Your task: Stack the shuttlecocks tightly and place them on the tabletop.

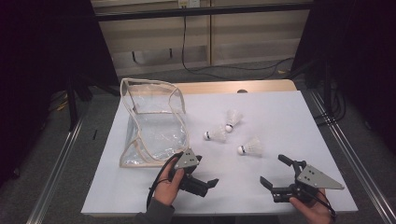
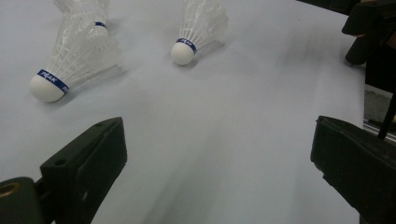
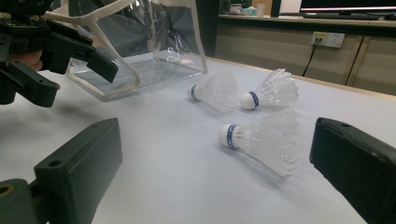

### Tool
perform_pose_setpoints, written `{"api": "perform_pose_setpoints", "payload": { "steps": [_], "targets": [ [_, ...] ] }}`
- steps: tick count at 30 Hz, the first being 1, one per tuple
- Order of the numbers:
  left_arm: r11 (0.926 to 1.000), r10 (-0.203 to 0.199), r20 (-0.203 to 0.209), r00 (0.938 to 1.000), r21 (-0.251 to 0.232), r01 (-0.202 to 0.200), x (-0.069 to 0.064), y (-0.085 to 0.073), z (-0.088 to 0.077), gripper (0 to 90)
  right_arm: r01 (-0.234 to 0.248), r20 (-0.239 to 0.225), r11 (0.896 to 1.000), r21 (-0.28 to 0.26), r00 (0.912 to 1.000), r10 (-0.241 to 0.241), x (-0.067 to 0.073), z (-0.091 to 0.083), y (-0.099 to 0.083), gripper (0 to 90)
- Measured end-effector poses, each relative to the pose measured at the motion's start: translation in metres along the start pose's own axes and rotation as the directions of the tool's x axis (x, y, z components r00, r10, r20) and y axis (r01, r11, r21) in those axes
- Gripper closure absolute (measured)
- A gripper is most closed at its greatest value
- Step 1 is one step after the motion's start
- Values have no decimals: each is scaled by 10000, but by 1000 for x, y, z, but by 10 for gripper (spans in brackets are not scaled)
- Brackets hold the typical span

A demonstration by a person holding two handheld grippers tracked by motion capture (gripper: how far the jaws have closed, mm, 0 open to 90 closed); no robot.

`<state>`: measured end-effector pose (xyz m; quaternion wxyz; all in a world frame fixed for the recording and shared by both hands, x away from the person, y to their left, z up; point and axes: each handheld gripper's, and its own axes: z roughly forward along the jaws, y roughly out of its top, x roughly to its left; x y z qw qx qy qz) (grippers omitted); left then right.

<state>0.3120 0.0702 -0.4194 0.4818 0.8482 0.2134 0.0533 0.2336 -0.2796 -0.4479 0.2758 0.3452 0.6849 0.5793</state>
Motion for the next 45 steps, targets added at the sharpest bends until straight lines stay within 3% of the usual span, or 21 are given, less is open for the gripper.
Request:
{"api": "perform_pose_setpoints", "payload": {
  "steps": [26,45],
  "targets": [
    [9998,172,548,9984,-114,-166,6,-9,-21,40,-1,18,10000,11,10000,1,0,0,0,20],
    [9993,170,610,9980,-342,-149,15,-18,-40,45,14,12,10000,-4,10000,-14,-1,1,-1,20]
  ]
}}
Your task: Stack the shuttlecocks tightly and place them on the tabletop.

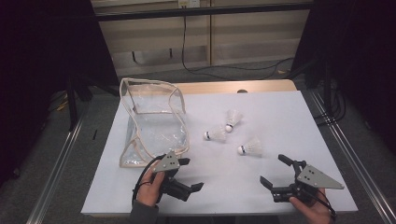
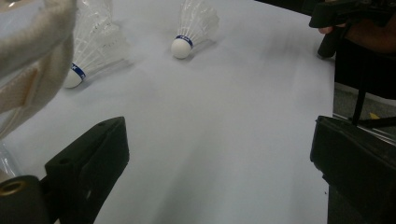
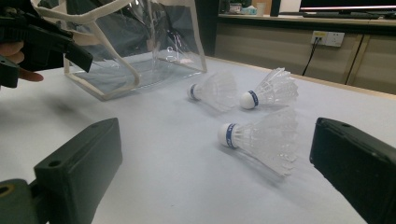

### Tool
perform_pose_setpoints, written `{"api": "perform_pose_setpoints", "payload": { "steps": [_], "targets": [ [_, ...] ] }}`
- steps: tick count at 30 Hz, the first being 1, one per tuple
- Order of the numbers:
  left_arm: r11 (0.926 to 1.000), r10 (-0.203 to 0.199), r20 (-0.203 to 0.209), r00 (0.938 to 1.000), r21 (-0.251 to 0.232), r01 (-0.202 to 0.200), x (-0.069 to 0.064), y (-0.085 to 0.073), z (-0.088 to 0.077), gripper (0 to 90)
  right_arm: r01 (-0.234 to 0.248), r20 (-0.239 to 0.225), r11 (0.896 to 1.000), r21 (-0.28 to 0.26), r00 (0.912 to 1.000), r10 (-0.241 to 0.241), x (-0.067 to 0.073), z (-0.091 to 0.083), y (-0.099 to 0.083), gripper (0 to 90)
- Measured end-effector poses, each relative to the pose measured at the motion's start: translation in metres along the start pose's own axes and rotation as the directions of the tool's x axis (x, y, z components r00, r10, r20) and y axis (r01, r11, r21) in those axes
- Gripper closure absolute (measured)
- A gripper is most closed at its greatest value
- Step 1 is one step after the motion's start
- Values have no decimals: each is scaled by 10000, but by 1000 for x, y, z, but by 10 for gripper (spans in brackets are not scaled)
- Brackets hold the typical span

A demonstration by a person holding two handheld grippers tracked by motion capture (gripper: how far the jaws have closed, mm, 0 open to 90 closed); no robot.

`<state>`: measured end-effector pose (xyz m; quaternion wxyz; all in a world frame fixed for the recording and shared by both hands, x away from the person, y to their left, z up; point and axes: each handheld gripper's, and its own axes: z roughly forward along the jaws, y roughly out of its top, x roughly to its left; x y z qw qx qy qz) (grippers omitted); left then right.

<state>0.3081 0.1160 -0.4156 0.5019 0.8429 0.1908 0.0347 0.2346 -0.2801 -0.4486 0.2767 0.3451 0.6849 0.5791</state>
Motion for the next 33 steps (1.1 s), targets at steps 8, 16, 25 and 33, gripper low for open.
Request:
{"api": "perform_pose_setpoints", "payload": {
  "steps": [8,16,25,33],
  "targets": [
    [9999,-77,14,10000,-122,77,2,-4,-7,46,-42,-3,10000,7,10000,42,0,0,0,20],
    [9997,-66,192,9998,-233,70,5,-7,-15,54,-44,30,10000,15,10000,44,-1,0,0,20],
    [9993,38,254,9997,-374,-28,7,-11,-26,64,23,46,10000,42,10000,-23,-1,2,0,20],
    [9987,69,305,9995,-516,-53,11,-16,-33,70,61,56,10000,28,10000,-62,0,3,1,19]
  ]
}}
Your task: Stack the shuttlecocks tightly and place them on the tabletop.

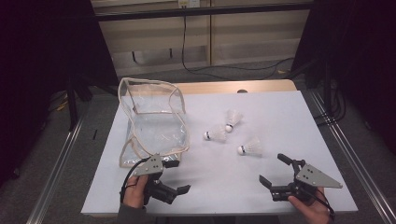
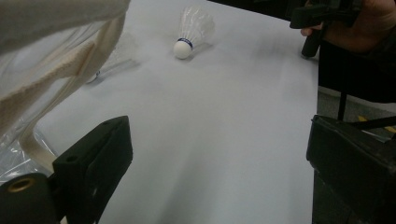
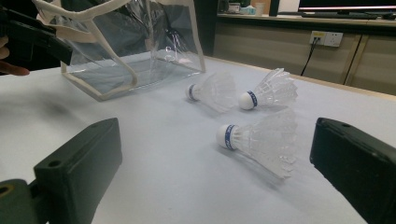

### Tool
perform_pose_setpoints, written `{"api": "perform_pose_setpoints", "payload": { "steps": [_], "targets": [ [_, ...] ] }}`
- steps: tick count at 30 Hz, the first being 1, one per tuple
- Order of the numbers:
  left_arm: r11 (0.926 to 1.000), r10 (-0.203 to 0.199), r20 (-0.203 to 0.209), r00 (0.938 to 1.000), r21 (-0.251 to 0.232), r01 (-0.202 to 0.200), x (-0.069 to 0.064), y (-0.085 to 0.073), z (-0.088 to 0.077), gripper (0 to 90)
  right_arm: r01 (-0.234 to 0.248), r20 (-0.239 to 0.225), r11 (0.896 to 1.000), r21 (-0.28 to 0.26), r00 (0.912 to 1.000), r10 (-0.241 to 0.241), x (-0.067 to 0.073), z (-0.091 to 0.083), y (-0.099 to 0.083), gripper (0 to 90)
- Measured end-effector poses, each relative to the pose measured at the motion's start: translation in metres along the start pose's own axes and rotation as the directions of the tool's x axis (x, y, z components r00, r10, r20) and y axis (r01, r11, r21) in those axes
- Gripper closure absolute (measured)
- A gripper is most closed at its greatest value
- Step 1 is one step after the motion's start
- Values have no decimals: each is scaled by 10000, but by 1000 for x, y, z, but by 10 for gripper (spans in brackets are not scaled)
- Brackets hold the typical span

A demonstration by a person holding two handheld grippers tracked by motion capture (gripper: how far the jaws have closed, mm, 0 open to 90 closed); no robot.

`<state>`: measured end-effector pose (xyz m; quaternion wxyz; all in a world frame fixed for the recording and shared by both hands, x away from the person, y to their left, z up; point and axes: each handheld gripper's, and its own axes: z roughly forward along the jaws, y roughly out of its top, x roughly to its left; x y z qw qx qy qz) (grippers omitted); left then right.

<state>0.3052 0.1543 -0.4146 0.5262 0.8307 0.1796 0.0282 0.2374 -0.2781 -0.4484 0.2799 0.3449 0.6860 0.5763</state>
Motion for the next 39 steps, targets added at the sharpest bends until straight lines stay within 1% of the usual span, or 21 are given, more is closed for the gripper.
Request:
{"api": "perform_pose_setpoints", "payload": {
  "steps": [7,9,11,12,13,15,16,23,26,29,31,32,33,35,39],
  "targets": [
    [10000,-16,34,10000,-15,16,3,-3,-4,75,-38,23,10000,8,10000,38,0,1,1,19],
    [10000,-31,-19,10000,-4,31,3,-3,-5,77,-32,49,10000,-16,10000,32,-1,2,2,19],
    [10000,2,12,10000,-49,-2,4,-4,-5,80,-34,71,10000,-13,10000,34,-1,2,2,19],
    [10000,-13,-57,10000,-23,12,5,-5,-5,83,-76,67,10000,-1,9999,76,-2,2,2,19],
    [10000,76,-128,9999,65,-75,6,-5,-6,84,-46,73,10000,8,10000,46,-2,2,2,19],
    [10000,49,-134,9999,-5,-49,7,-6,-7,86,-72,101,10000,17,9999,72,-3,3,2,19],
    [9999,-8,-123,9999,-113,6,7,-7,-8,89,-78,115,10000,41,9999,78,-4,3,2,20],
    [10000,-59,-142,9999,-38,58,10,-11,-13,94,-118,171,9999,121,9998,116,-9,6,3,20],
    [9998,-96,-157,9998,-151,94,11,-12,-16,94,-132,156,9998,172,9998,130,-9,8,3,19],
    [9999,-20,-171,9999,-146,17,11,-15,-19,93,-256,105,9995,207,9996,254,-10,10,3,19],
    [9999,-25,-204,9998,-140,23,12,-15,-21,90,-230,116,9994,241,9997,227,-11,12,5,18],
    [9998,-68,-224,9997,-193,63,12,-16,-22,90,-253,134,9994,246,9996,249,-12,12,5,18],
    [9999,-14,-235,9997,-157,10,12,-16,-23,90,-289,140,9992,285,9995,285,-12,13,6,18],
    [9998,-18,-259,9997,-203,12,12,-17,-24,90,-208,226,9992,350,9995,200,-14,14,7,17],
    [9998,-18,-317,9995,-191,12,12,-18,-26,80,-358,327,9986,400,9989,345,-19,18,9,17]
  ]
}}
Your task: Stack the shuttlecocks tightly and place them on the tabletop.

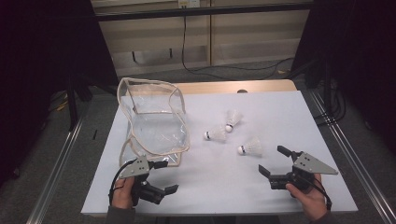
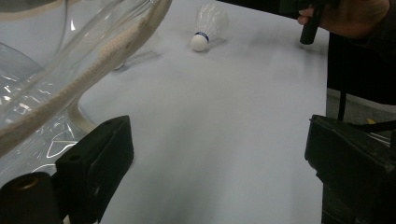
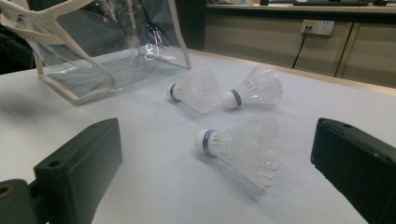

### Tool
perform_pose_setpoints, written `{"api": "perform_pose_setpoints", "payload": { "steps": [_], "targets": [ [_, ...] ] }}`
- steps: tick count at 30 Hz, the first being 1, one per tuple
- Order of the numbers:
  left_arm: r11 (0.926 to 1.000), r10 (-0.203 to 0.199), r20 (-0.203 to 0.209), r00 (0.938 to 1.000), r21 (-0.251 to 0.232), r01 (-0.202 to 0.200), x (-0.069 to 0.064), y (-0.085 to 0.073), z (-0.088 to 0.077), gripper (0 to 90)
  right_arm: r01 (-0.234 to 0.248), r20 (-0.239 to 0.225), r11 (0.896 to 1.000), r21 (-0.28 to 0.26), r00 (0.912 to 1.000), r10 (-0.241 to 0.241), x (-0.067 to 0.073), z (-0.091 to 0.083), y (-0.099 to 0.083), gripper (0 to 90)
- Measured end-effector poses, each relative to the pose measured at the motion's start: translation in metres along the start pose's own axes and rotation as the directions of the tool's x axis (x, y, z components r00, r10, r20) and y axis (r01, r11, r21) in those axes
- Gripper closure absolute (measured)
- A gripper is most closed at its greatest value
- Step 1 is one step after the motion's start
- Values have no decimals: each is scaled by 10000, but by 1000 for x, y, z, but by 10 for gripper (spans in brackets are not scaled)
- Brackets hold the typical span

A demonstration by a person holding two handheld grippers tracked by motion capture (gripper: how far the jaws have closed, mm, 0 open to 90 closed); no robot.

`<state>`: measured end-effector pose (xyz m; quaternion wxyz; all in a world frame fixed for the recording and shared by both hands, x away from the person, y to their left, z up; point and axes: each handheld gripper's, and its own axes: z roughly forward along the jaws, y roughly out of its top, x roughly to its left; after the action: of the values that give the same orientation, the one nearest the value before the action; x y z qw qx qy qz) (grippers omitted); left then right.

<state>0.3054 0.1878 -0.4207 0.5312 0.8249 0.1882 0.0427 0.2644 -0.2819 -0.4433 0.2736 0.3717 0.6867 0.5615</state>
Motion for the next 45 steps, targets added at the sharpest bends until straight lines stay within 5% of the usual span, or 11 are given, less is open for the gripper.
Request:
{"api": "perform_pose_setpoints", "payload": {
  "steps": [45],
  "targets": [
    [9992,128,-279,9995,-362,-138,-1,-6,-6,45,27,228,9975,705,9997,-43,-14,39,16,15]
  ]
}}
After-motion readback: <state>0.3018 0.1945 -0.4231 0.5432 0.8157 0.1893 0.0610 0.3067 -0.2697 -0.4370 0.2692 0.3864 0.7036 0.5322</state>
